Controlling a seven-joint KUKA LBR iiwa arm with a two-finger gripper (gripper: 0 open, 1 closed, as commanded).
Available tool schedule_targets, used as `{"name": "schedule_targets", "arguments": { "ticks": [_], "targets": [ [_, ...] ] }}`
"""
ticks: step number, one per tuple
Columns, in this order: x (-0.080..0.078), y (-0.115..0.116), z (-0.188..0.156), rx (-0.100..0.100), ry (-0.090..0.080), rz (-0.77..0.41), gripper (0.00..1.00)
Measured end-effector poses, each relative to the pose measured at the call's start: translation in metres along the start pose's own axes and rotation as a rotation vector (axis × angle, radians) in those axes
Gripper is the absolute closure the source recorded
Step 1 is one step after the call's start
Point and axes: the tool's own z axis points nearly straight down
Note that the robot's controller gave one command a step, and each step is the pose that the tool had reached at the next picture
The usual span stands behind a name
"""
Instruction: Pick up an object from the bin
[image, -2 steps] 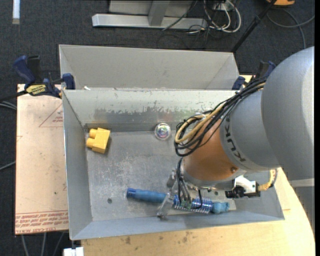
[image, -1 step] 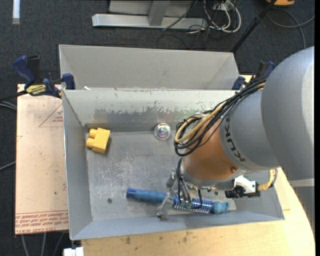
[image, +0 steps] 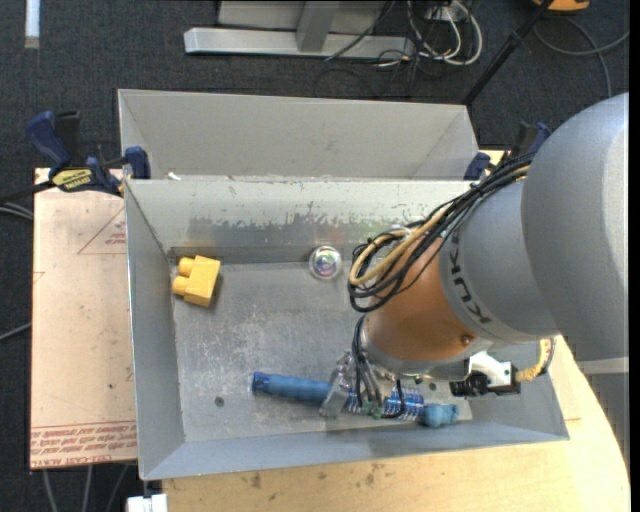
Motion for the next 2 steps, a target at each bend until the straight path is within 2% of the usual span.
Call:
{"name": "schedule_targets", "arguments": {
  "ticks": [2],
  "targets": [
    [0.0,0.0004,-0.0226,0.002,0.0,-0.001,1.0]
  ]
}}
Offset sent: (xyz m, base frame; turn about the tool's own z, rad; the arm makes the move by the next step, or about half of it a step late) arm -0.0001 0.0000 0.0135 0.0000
